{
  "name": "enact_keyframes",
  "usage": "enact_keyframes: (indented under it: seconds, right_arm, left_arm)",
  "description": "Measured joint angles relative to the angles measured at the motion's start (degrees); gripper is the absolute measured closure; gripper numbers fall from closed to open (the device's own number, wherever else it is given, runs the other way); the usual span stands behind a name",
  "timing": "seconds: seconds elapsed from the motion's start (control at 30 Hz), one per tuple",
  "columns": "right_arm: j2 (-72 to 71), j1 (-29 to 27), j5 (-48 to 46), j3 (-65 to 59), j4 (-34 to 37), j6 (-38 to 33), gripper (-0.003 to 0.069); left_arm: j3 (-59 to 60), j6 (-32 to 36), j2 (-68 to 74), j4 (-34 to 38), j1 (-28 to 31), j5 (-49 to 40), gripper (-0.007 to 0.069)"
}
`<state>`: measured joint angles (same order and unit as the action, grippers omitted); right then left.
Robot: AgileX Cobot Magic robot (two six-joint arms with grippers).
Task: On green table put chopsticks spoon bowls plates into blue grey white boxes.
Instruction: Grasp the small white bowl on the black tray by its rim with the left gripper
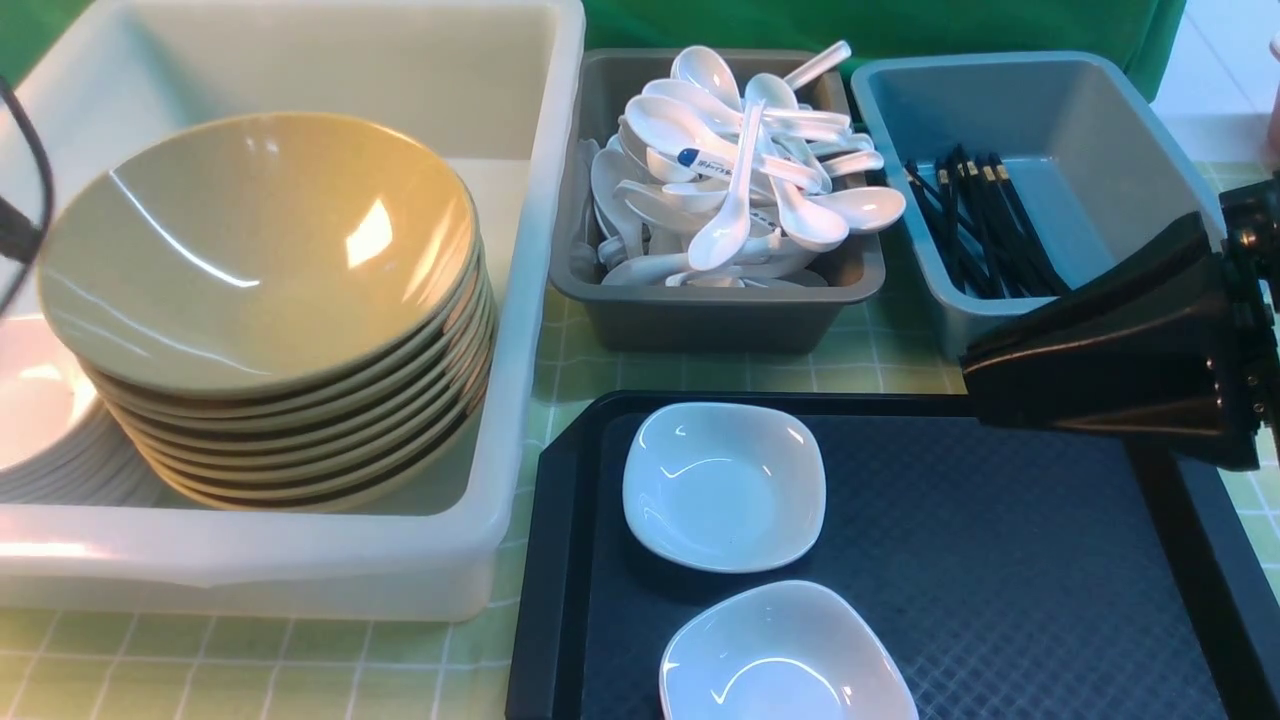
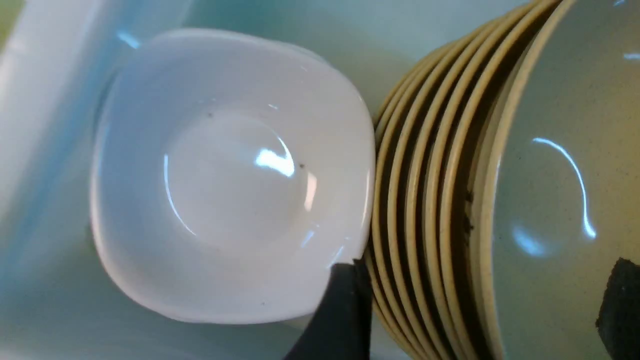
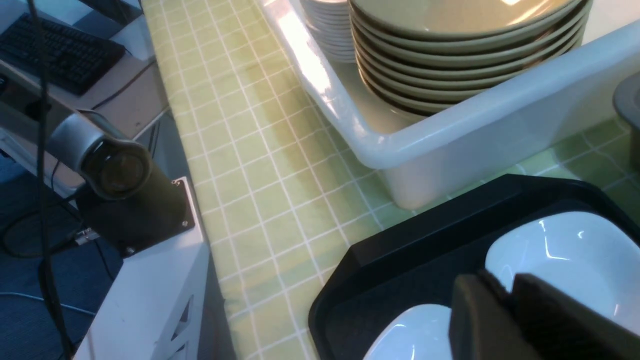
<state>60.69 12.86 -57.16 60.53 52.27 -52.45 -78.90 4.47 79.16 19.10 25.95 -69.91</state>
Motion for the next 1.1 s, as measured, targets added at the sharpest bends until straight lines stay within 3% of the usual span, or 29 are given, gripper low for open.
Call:
enact_keyframes:
  seconds: [0.07,0.23,0.37,0.4,0.5,0.63,0.97,1.1]
  right_arm:
    - [0.00,0.00,0.00,0.00,0.00,0.00,0.0566]
    - [0.00,0.00,-0.06,0.00,0.00,0.00,0.0561]
    - [0.00,0.00,-0.47,0.00,0.00,0.17,0.0557]
    - [0.00,0.00,-0.47,0.00,0.00,0.17,0.0557]
    - [0.00,0.00,-1.41,0.00,0.00,0.17,0.0552]
    - [0.00,0.00,-3.39,0.00,0.00,0.17,0.0547]
    - [0.00,0.00,-6.00,0.00,0.00,0.22,0.0534]
    - [0.00,0.00,-6.19,0.00,0.00,0.22,0.0531]
  left_arm:
    - [-0.96,-0.63,-0.44,-0.44,-1.33,-0.07,0.0029]
    - [-1.49,1.41,-2.89,3.47,-13.30,-0.80,0.0032]
    - [0.41,5.98,-2.55,9.25,-31.25,0.16,0.0036]
    - [0.50,6.12,-2.55,9.25,-31.25,0.44,0.0036]
    - [0.94,6.75,1.27,10.31,-43.06,6.49,0.0054]
    - [0.98,5.69,9.30,10.88,-51.74,11.86,0.0053]
    - [-8.09,-2.49,27.28,4.69,-54.88,9.22,0.0053]
    - [-13.64,-8.46,31.56,-2.46,-56.72,7.12,0.0053]
